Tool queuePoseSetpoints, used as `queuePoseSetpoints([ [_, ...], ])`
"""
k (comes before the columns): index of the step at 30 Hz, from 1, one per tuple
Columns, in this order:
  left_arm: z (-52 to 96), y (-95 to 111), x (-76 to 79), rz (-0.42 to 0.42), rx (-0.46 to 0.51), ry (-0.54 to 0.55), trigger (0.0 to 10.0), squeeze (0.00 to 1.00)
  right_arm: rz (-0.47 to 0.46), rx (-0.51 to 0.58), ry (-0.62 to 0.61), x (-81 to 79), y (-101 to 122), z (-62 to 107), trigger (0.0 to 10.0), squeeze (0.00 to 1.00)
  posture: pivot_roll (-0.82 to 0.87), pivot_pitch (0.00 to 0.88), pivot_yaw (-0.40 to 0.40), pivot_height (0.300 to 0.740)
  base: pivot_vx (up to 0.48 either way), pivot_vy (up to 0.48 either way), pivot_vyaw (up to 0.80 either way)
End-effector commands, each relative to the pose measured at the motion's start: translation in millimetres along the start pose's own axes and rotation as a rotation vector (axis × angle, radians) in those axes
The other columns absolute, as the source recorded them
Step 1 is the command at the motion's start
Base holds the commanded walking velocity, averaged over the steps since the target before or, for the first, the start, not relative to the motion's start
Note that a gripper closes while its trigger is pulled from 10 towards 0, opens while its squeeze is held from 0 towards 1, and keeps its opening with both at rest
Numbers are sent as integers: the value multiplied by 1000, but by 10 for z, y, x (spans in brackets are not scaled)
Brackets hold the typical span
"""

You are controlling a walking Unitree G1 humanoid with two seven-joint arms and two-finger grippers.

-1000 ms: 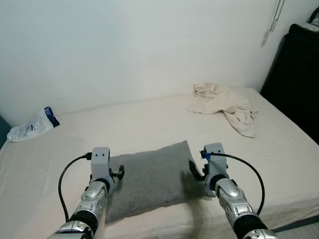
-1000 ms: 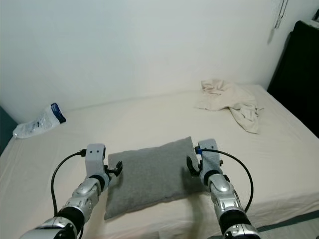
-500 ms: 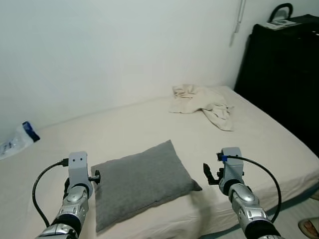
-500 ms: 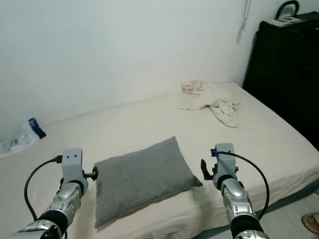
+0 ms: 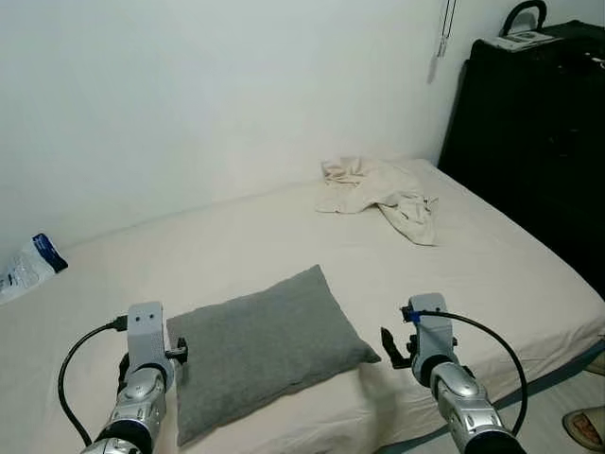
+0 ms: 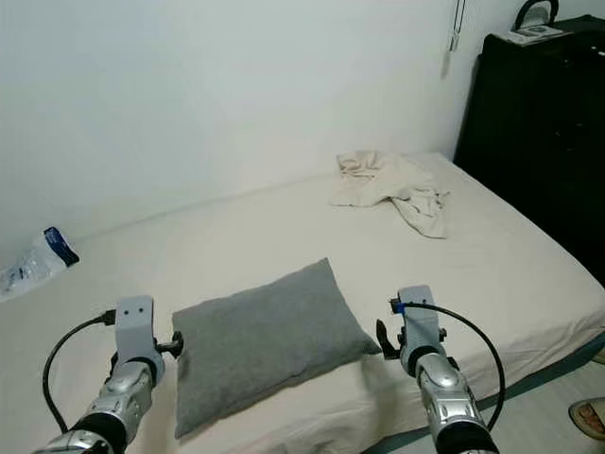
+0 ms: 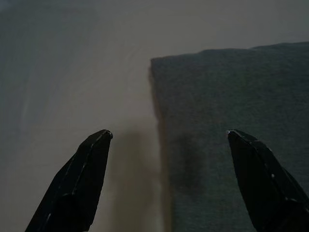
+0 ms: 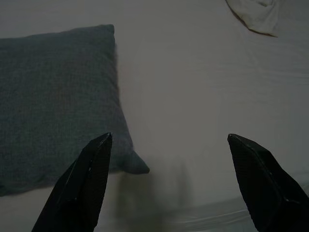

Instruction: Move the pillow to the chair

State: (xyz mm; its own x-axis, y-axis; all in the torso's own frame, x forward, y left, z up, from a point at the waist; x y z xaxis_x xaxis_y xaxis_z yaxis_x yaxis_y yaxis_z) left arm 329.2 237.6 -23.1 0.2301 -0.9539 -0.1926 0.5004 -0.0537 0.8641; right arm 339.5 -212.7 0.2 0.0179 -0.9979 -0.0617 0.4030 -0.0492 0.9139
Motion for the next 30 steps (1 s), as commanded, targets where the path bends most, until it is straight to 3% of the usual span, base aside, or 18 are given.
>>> queuePoseSetpoints([
  [1,-7,13,-42,17,8,-1,10000,0,-2,6,21,-69,-4,-1,10000,0,-147,63,89,650,0,0,0],
  [7,-15,131,95,12,52,-68,10000,0,-12,27,29,-100,40,-9,10000,0,-150,65,90,640,0,0,0],
  [12,-12,314,299,-71,124,-161,10000,0,-26,49,48,-170,90,-25,10000,0,-149,67,102,640,0,0,0],
  [21,-8,409,411,-86,153,-230,10000,0,-38,84,60,-292,185,-66,10000,0,-172,70,139,640,0,0,0],
  [30,4,439,508,-156,160,-314,10000,0,-112,137,13,-318,212,-61,10000,0,-164,59,274,640,0,0,0],
])
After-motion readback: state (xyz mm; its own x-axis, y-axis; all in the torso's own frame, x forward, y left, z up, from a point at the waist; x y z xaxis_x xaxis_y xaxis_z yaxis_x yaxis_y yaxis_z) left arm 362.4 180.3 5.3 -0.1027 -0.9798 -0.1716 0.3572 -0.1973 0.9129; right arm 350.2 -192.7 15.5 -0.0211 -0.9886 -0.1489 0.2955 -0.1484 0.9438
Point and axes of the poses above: a point about 5 cm out from each wrist's last joint towards the gripper, its own z axis pointing back from the gripper into the wrist, its own y axis along the axis of the wrist's last joint, x = y × z, the point moved 5 cm from there along -z, pointing out of the wrist towards the gripper, and after that the axes turned 11 degrees about -z, right-handed, at the moved point
